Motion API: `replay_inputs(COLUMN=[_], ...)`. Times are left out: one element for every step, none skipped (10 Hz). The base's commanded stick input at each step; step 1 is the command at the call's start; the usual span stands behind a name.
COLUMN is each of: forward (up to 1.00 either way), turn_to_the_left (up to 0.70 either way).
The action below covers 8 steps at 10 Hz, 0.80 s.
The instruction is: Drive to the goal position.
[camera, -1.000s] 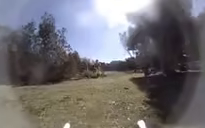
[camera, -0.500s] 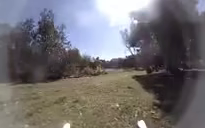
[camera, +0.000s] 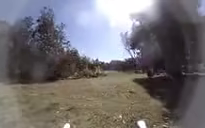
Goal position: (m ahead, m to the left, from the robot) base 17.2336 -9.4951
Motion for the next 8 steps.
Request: replay_inputs(forward=[0.7, 0.7, 0.7, 0.7, 0.7, 0.7, 0.7, 0.7], turn_to_the_left=[0.0, 0.0, 0.0, 0.0, 0.0, 0.0, 0.0, 0.0])
